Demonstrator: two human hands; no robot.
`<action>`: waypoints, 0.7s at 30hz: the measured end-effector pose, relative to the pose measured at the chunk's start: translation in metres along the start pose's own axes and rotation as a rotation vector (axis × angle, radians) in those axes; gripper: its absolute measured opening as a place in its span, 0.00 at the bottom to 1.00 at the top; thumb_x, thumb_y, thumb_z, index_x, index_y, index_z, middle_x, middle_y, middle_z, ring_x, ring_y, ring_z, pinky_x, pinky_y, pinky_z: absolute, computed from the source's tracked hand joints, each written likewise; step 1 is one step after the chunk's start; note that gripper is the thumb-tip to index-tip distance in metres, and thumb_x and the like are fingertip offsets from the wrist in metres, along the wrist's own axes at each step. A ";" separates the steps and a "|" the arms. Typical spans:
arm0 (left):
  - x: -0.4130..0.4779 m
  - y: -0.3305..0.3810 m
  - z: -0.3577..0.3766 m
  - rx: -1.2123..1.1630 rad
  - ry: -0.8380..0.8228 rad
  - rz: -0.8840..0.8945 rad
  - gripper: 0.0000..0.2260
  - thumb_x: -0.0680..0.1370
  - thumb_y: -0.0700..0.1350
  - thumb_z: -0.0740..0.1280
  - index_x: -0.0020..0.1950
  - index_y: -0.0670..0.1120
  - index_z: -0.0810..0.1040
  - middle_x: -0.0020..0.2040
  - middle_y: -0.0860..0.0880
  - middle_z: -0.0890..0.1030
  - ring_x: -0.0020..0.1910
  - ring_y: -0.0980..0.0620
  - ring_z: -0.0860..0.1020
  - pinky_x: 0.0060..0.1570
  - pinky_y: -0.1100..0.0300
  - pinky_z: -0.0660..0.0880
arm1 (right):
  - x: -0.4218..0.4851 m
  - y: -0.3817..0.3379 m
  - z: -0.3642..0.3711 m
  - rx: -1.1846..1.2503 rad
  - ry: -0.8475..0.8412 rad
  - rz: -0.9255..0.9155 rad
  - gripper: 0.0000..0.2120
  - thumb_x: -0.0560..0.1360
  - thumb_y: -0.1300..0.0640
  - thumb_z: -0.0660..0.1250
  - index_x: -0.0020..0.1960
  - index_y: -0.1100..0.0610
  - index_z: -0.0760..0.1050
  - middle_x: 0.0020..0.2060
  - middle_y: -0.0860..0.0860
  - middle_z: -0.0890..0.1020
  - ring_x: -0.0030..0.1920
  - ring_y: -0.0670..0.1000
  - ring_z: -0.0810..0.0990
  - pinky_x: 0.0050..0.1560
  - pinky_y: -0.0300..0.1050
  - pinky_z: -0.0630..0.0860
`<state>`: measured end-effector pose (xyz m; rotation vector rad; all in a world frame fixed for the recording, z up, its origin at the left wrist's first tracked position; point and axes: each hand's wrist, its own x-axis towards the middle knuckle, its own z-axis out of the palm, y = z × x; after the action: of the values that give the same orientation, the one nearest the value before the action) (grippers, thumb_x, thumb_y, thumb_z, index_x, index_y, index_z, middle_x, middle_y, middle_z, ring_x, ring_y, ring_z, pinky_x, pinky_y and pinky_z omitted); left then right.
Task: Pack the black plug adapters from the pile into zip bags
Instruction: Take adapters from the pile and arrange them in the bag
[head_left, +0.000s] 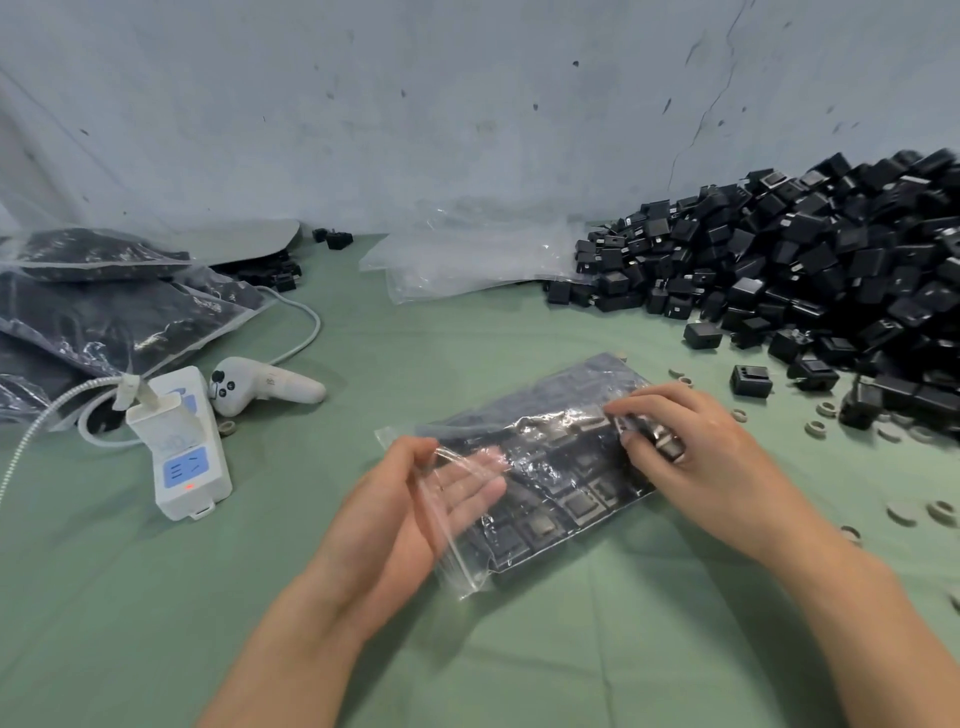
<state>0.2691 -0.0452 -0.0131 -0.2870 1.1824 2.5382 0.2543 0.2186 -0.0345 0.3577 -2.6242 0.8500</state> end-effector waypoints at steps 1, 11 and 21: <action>0.000 0.001 0.000 -0.029 -0.023 -0.018 0.04 0.81 0.39 0.59 0.46 0.43 0.68 0.58 0.27 0.79 0.59 0.35 0.81 0.53 0.45 0.80 | 0.000 0.000 -0.001 0.002 0.007 0.007 0.13 0.79 0.52 0.64 0.62 0.44 0.79 0.56 0.38 0.76 0.57 0.42 0.72 0.59 0.41 0.67; 0.002 0.002 0.000 -0.088 -0.025 -0.057 0.05 0.75 0.39 0.65 0.49 0.40 0.73 0.59 0.28 0.79 0.58 0.35 0.81 0.55 0.41 0.78 | 0.002 0.000 -0.004 -0.007 0.161 0.142 0.17 0.81 0.60 0.59 0.66 0.50 0.76 0.58 0.44 0.78 0.59 0.49 0.72 0.64 0.50 0.68; 0.005 0.021 -0.034 0.079 0.283 0.064 0.04 0.78 0.37 0.65 0.45 0.41 0.78 0.36 0.45 0.83 0.31 0.53 0.82 0.31 0.63 0.81 | 0.002 0.024 -0.013 -0.064 0.269 0.443 0.18 0.79 0.55 0.58 0.67 0.50 0.74 0.63 0.52 0.75 0.65 0.56 0.71 0.67 0.60 0.68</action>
<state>0.2578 -0.0830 -0.0219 -0.6148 1.4095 2.5585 0.2477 0.2456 -0.0361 -0.3476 -2.4977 0.8703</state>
